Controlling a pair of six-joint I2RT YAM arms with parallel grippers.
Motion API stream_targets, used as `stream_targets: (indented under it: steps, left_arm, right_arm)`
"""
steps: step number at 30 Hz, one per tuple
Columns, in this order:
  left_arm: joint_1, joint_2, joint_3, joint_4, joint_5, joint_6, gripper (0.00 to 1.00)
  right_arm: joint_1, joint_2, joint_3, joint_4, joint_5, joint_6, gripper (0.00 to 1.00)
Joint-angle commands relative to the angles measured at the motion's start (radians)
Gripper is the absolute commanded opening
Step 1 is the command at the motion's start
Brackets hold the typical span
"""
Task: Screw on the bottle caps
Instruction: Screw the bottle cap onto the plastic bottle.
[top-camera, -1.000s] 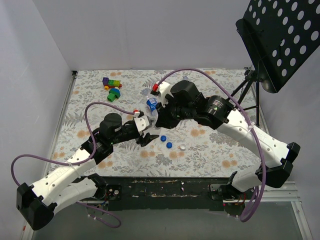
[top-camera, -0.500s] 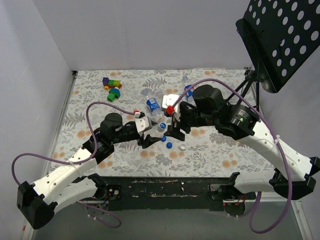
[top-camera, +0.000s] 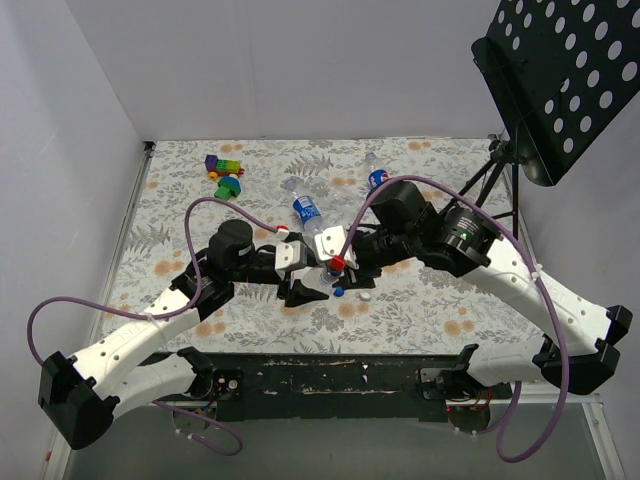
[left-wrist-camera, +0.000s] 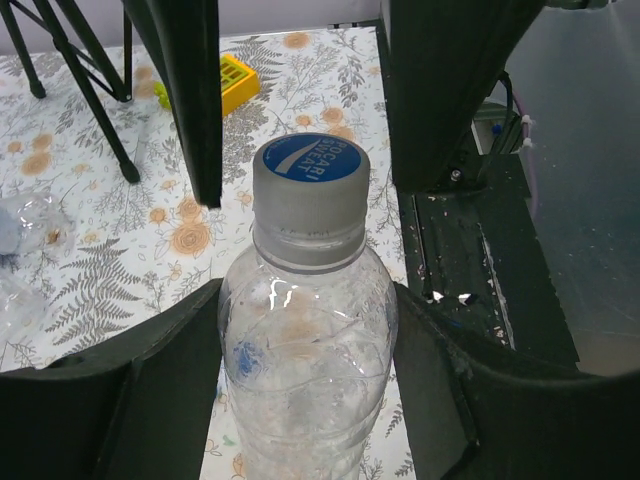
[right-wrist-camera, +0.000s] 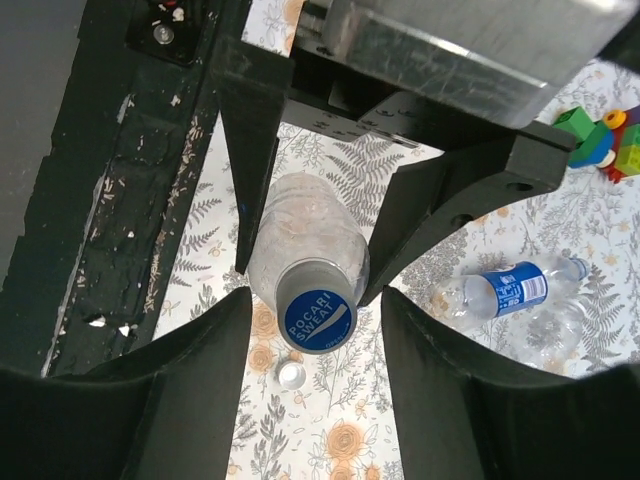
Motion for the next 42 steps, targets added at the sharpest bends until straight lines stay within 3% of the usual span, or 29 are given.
stream_targets:
  steps: [1,5,7,8,14,18,21,23,27,31,38,42]
  left_arm:
    - [0.003,-0.01,0.042,-0.005,0.053,0.017,0.0]
    - [0.004,-0.018,0.039,-0.005,0.015,0.018,0.0]
    - [0.003,-0.025,0.037,-0.005,-0.033,0.017,0.0]
    - [0.003,-0.03,0.036,0.0,-0.059,0.012,0.0]
    - [0.004,-0.077,0.0,0.049,-0.267,-0.031,0.0]
    - [0.001,-0.1,-0.026,0.07,-0.386,-0.042,0.0]
    - [0.001,-0.099,-0.032,0.07,-0.427,-0.037,0.0]
    - [0.001,-0.088,-0.027,0.06,-0.43,-0.04,0.0]
    - [0.003,-0.068,-0.02,0.03,-0.389,-0.046,0.0]
    - [0.003,-0.058,-0.009,0.009,-0.303,-0.043,0.0]
    - [0.004,-0.009,0.028,-0.025,-0.027,-0.002,0.0]
    - [0.004,0.016,0.051,-0.045,0.08,0.018,0.0]
  right_arm:
    - [0.003,0.021,0.039,-0.033,-0.021,-0.042,0.57]
    - [0.003,0.038,0.05,-0.02,-0.006,0.01,0.36]
    - [0.003,0.046,0.054,0.005,0.007,0.07,0.19]
    - [0.003,0.049,0.053,0.022,0.023,0.114,0.02]
    - [0.005,0.08,0.036,0.167,0.32,0.525,0.01]
    - [0.003,0.121,0.06,0.154,0.592,0.992,0.01]
    - [0.005,0.129,0.047,0.154,0.573,1.096,0.01]
    - [0.005,0.107,0.032,0.207,0.53,1.066,0.05]
    - [0.003,0.028,0.019,0.283,0.45,0.874,0.49]
    - [0.0,-0.043,0.013,0.267,0.378,0.617,0.68]
    - [0.0,-0.135,-0.057,0.14,0.085,0.178,0.78]
    - [0.0,-0.12,-0.027,0.053,0.033,0.087,0.74]
